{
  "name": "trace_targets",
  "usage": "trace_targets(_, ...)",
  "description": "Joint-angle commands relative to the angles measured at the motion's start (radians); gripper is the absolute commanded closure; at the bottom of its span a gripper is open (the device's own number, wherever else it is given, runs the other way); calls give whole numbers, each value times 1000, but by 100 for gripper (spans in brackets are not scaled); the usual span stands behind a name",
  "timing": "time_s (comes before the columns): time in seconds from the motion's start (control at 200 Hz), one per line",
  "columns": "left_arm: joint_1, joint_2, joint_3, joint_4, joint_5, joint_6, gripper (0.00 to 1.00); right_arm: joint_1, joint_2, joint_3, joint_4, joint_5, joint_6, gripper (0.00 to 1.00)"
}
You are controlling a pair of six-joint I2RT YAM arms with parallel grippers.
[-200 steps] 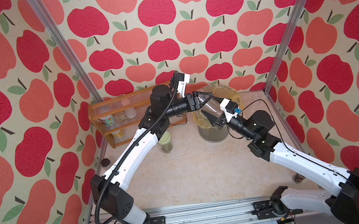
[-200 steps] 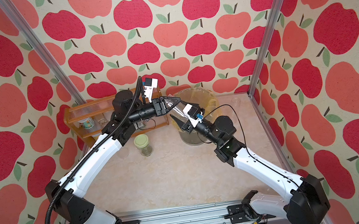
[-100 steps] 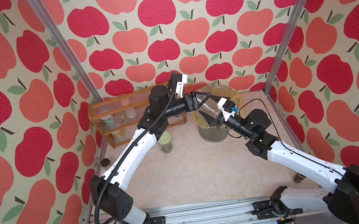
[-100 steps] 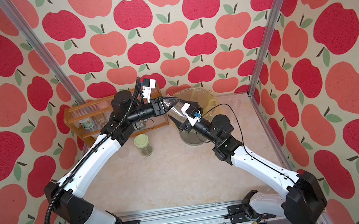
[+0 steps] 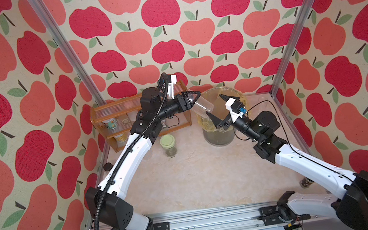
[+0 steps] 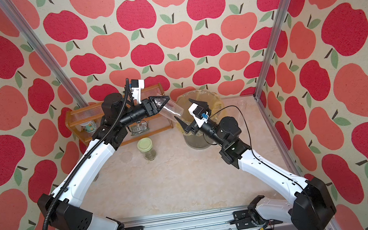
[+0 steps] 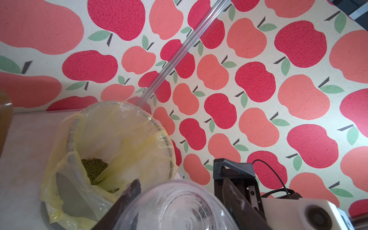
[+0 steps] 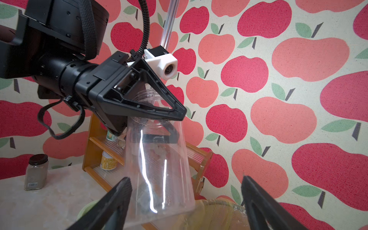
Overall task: Empty moldy mung beans from jars
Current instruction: Place the jar at the center of the board.
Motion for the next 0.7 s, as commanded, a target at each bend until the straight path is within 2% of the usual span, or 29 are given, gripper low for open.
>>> trace_targets(0.0, 14, -82, 7, -102, -107, 146, 43, -5, -42, -20, -15, 32, 40, 11)
trace_targets(0.13, 11, -186, 5, -286, -339, 338, 43, -8, -78, -66, -13, 60, 64, 10)
trace_targets(0.205, 12, -250, 1, -399, -521, 447, 42, -10, -98, -81, -33, 62, 67, 10)
trace_targets(0.26, 15, -308, -46, -409, -638, 490, 42, -13, -109, -85, -55, 60, 71, 10)
trace_targets(0.34, 28, -384, -125, -393, -746, 530, 43, -18, -126, -93, -78, 72, 76, 10)
trace_targets(0.49, 89, -471, -238, -429, -849, 529, 43, -50, -153, -119, -76, 67, 109, 10)
trace_targets(0.695, 140, -492, -377, -375, -812, 478, 46, -85, -133, -130, -68, 51, 158, 10)
